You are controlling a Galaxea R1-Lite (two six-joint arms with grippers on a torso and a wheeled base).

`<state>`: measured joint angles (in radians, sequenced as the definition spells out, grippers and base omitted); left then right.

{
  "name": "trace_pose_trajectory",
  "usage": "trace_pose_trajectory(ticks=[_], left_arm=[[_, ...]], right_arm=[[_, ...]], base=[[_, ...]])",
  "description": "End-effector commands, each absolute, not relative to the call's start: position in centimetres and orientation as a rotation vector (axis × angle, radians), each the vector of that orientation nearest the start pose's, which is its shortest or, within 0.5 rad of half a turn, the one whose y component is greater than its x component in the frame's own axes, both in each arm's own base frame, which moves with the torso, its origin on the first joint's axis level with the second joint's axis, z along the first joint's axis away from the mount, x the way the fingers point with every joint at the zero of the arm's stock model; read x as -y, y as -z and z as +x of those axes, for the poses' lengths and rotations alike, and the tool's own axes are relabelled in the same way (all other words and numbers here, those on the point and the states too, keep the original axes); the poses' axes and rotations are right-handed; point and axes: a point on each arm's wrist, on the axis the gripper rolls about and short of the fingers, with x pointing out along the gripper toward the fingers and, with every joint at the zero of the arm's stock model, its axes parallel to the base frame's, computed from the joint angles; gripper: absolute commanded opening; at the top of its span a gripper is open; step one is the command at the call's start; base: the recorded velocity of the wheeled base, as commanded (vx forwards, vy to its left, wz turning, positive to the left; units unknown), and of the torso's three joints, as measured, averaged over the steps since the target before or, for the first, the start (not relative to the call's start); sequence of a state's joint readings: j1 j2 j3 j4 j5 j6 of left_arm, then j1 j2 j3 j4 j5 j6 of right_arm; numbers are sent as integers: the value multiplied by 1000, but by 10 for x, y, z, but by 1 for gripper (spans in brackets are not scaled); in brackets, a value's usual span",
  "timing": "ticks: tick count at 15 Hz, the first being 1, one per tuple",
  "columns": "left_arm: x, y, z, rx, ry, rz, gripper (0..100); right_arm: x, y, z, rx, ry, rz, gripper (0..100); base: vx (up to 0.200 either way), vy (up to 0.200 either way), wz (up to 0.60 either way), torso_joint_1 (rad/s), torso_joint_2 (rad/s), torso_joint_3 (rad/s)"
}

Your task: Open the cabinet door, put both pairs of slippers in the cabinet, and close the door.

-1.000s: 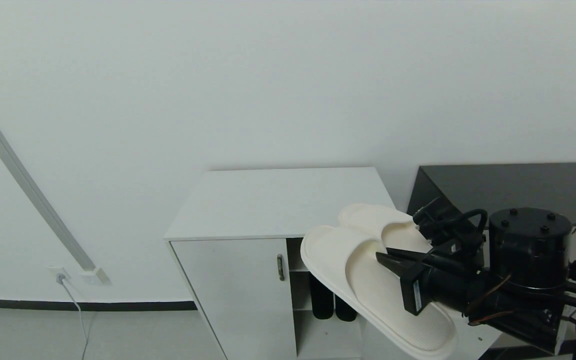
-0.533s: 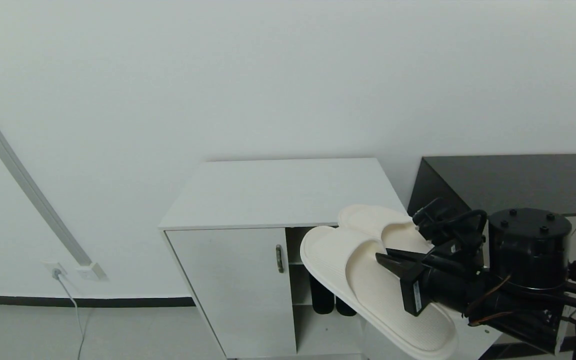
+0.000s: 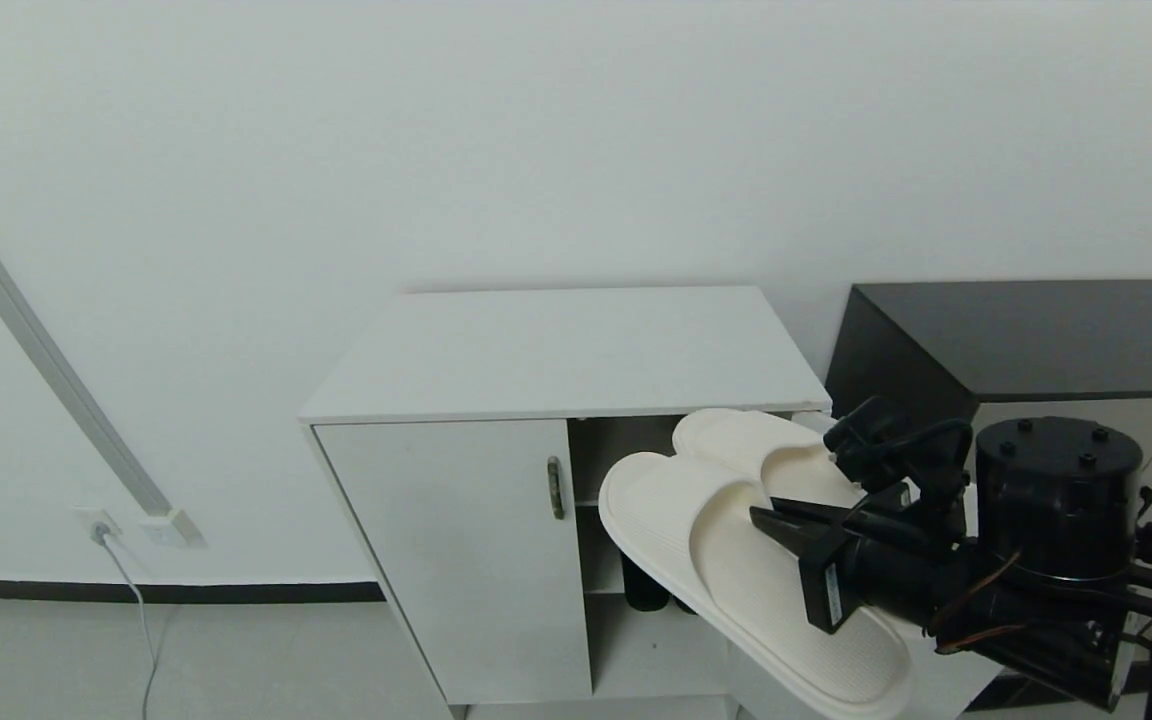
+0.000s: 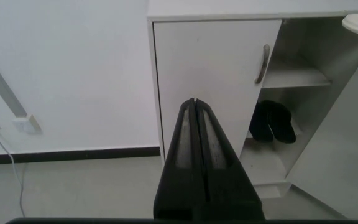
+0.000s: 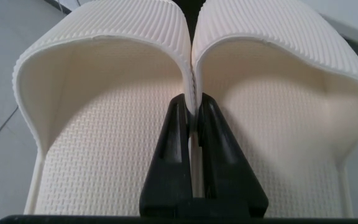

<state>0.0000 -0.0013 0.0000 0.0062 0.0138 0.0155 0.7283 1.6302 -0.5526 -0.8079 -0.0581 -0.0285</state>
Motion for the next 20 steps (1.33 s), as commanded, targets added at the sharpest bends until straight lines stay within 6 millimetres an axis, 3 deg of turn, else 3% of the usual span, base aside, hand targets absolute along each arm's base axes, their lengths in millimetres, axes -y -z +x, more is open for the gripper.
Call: trace_pose_trajectory(ticks=[1, 20], left_arm=[[0, -75, -23, -6, -14, 15, 0], [0, -75, -23, -6, -14, 9, 0]], right_arm=[[-176, -153, 199, -246, -670, -134, 0], [-178, -151, 195, -254, -687, -140, 0]], base=[[0, 0, 0, -237, 544, 320], [0, 0, 0, -175, 503, 327]])
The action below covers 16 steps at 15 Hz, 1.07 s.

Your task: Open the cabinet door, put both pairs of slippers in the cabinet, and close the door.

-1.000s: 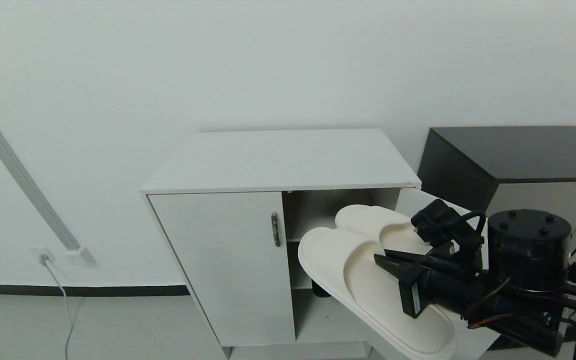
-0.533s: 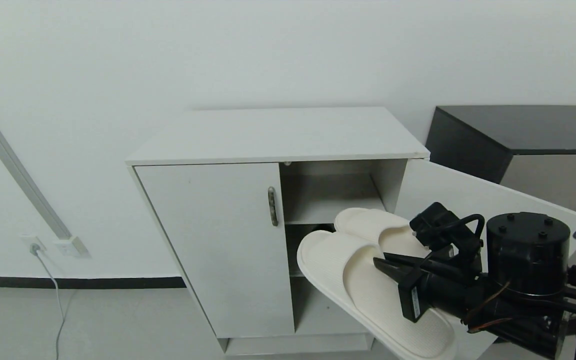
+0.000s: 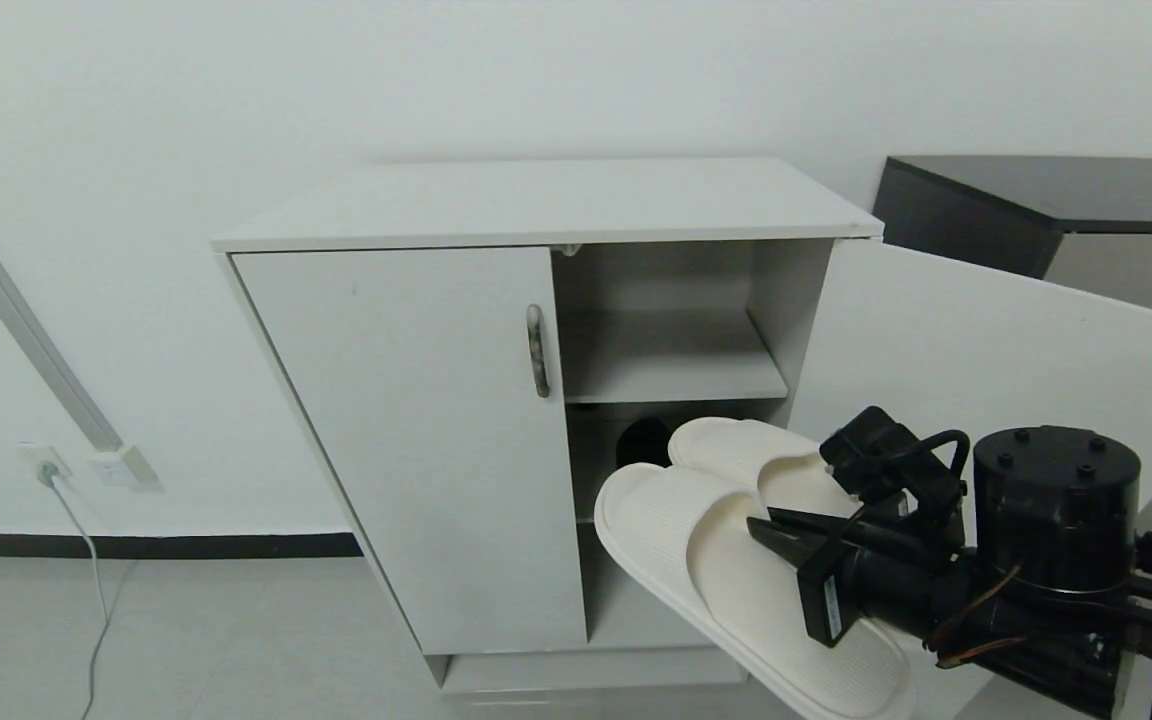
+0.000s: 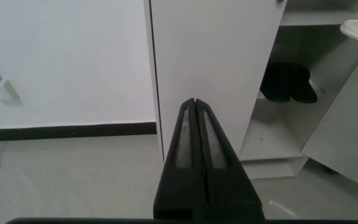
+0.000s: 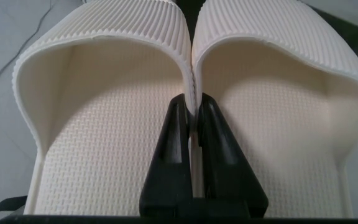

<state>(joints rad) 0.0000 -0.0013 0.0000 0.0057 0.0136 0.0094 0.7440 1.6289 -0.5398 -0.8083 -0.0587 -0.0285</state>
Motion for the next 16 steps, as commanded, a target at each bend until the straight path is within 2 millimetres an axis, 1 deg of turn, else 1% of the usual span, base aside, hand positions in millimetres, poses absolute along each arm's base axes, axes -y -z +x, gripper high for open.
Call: trace_pose_trajectory(ticks=[1, 8, 10, 16], left_arm=[[0, -75, -23, -6, -14, 9, 0], [0, -75, -23, -6, -14, 9, 0], [0, -75, -23, -6, -14, 9, 0], [0, -75, -23, -6, -14, 9, 0]], right_arm=[[-178, -151, 194, -255, -688, -140, 0], [-178, -148, 194, -265, -691, -145, 0], [-178, -148, 194, -265, -691, -145, 0], [-178, -148, 194, -265, -691, -145, 0]], base=[[0, 0, 0, -95, 461, 349], [0, 0, 0, -39, 422, 378], [0, 0, 0, 2, 132, 129], [0, 0, 0, 0, 9, 5]])
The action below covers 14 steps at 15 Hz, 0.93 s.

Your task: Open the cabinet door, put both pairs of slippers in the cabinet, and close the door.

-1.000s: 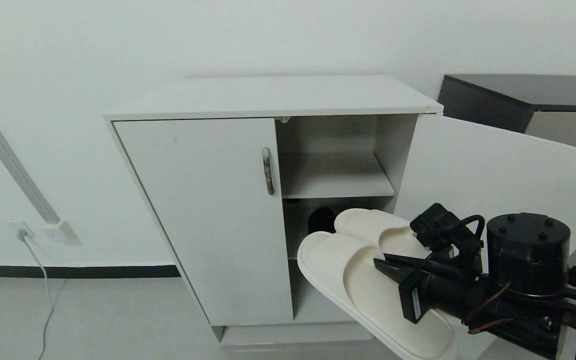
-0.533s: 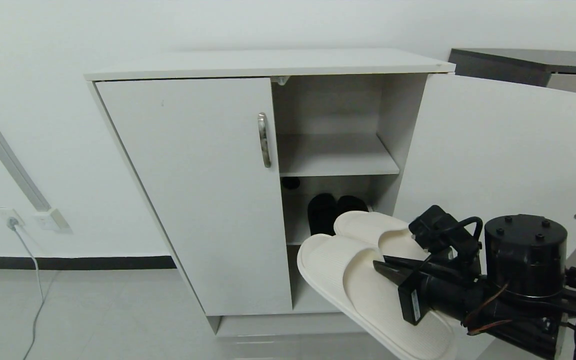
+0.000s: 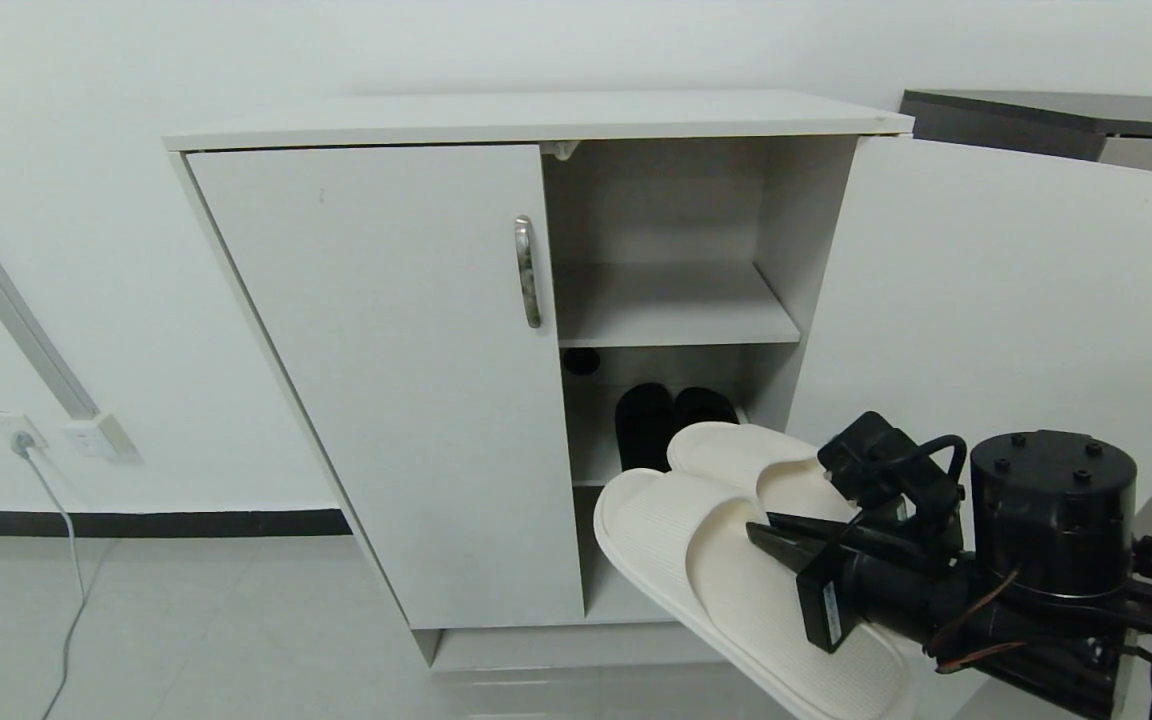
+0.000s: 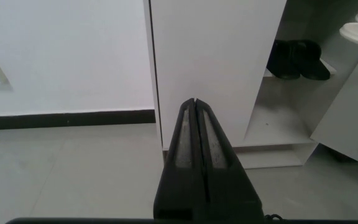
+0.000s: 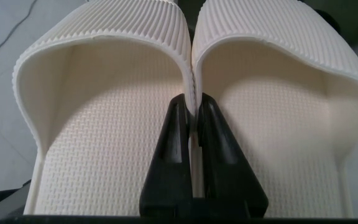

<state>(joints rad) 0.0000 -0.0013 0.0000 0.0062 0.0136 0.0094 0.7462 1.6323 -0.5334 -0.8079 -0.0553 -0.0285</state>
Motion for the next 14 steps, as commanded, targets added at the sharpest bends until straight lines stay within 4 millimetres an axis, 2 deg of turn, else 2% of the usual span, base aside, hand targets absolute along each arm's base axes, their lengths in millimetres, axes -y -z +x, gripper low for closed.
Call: trace_pose_trajectory(ticks=[1, 3, 7, 8, 10, 11, 12, 14], left_arm=[[0, -75, -23, -6, -14, 9, 0], [0, -75, -23, -6, -14, 9, 0], [0, -75, -23, -6, -14, 9, 0], [0, -75, -23, -6, -14, 9, 0], [0, -75, -23, -6, -14, 9, 0], [0, -75, -23, -6, -14, 9, 0], [0, -75, -23, -6, -14, 9, 0], [0, -75, -23, -6, -14, 9, 0]], right_arm=[[-178, -148, 194, -265, -691, -145, 0], [-178, -148, 195, -267, -691, -145, 0], [-195, -127, 204, -267, -674, -165, 0], [-213, -112, 208, -252, -582, -177, 0], [-244, -99, 217, -236, -409, -149, 0], [-258, -102, 223, -217, -353, -102, 0], [-264, -103, 229, -214, -316, -93, 0], [-273, -117, 241, -201, -209, -81, 0]], base=[[0, 0, 0, 0, 0, 0], [0, 0, 0, 0, 0, 0], [0, 0, 0, 0, 0, 0], [0, 0, 0, 0, 0, 0], [0, 0, 0, 0, 0, 0], [0, 0, 0, 0, 0, 0], [0, 0, 0, 0, 0, 0], [0, 0, 0, 0, 0, 0]])
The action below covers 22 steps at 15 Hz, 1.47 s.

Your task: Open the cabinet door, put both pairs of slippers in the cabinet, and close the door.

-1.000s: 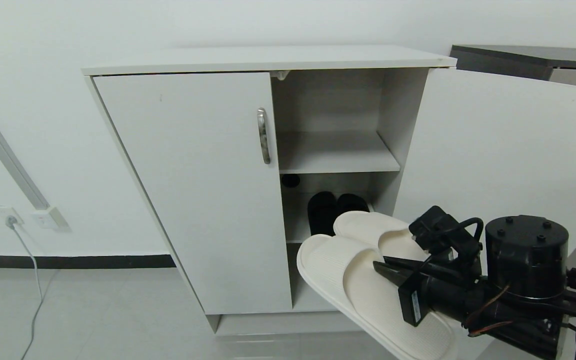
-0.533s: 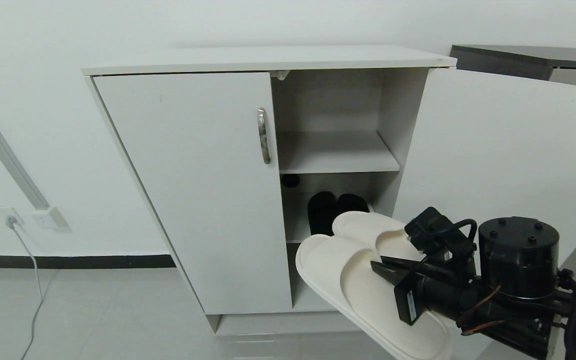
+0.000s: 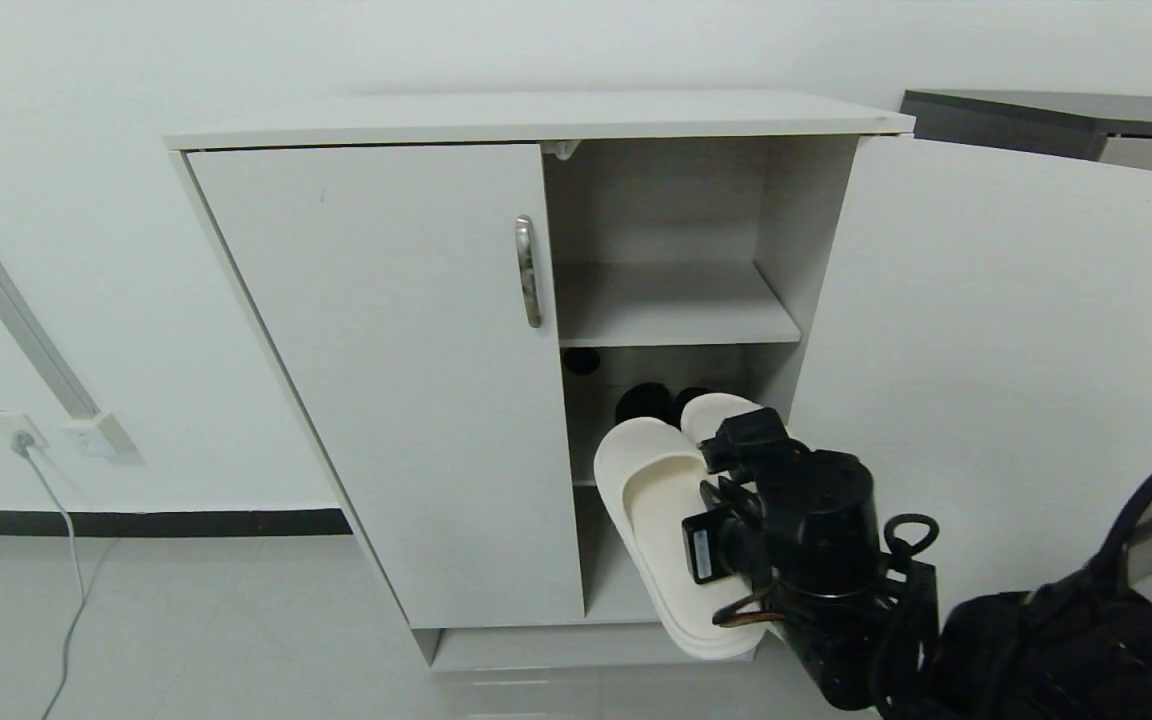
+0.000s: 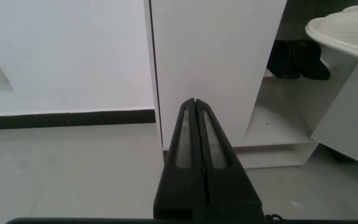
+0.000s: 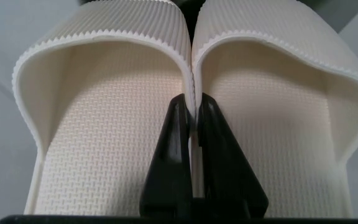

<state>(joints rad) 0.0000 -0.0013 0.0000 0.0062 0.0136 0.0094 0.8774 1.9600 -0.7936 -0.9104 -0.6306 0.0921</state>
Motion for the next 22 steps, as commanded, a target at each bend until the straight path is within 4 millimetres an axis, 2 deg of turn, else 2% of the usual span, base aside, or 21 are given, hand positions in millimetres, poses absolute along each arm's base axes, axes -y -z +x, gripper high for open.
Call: trace_pose_trajectory(ticks=[1, 5, 9, 21, 22], left_arm=[[0, -75, -23, -6, -14, 9, 0], [0, -75, -23, -6, -15, 12, 0], [0, -75, -23, -6, -15, 11, 0], [0, -75, -23, -6, -15, 11, 0], [0, -75, -23, -6, -15, 11, 0]], right_arm=[[-280, -133, 247, -185, -149, -46, 0], [-289, -175, 266, -121, -46, 17, 0], [-281, -200, 271, -109, -23, 29, 0], [-277, -204, 266, -119, -34, 16, 0], [-277, -204, 266, -119, -36, 16, 0]], base=[[0, 0, 0, 0, 0, 0], [0, 0, 0, 0, 0, 0], [0, 0, 0, 0, 0, 0], [0, 0, 0, 0, 0, 0], [200, 0, 0, 2, 2, 2]])
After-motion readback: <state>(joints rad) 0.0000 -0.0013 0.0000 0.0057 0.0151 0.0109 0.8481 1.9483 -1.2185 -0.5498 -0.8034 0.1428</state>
